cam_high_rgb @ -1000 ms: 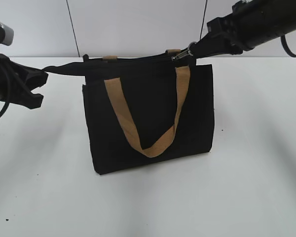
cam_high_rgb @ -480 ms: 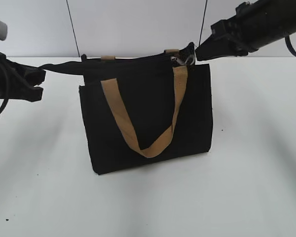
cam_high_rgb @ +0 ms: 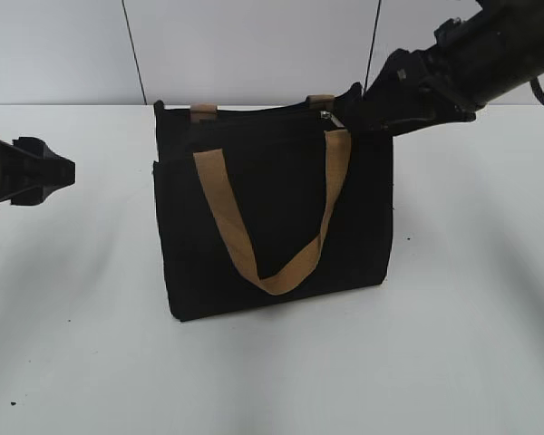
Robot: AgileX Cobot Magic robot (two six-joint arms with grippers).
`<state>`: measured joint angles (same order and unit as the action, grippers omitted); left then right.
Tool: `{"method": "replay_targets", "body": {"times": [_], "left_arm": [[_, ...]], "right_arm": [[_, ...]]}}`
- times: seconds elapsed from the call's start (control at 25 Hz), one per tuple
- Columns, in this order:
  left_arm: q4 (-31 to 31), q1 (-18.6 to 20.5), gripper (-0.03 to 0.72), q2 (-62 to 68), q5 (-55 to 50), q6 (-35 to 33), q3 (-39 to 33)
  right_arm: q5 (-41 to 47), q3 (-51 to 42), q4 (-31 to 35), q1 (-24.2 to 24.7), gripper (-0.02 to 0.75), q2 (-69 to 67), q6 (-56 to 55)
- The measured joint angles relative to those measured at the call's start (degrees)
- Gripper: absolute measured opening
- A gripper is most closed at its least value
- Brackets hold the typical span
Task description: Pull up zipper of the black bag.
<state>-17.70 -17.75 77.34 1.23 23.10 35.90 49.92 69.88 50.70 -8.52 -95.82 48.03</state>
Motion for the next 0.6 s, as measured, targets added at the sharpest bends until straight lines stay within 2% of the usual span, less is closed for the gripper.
{"method": "replay_targets", "body": {"times": [0.24,0.48,0.6], "left_arm": [[6.4,-1.8,0.433,-6.1,-11.8,0.2,0.1],[7.4,-1.8,0.433,-12.8,-27.8,0.0,3.7],[11.0,-1.8,0.433,-16.8,-34.4,-5.0,5.2]], "right_arm": [[6.1,0.0,-5.9,0.0,0.587,0.4,-5.1],[7.7,-3.2,-9.9,0.0,0.587,6.1,-8.2],[7.7,-6.7,-11.4,0.0,0.587,10.3,-9.2]]}}
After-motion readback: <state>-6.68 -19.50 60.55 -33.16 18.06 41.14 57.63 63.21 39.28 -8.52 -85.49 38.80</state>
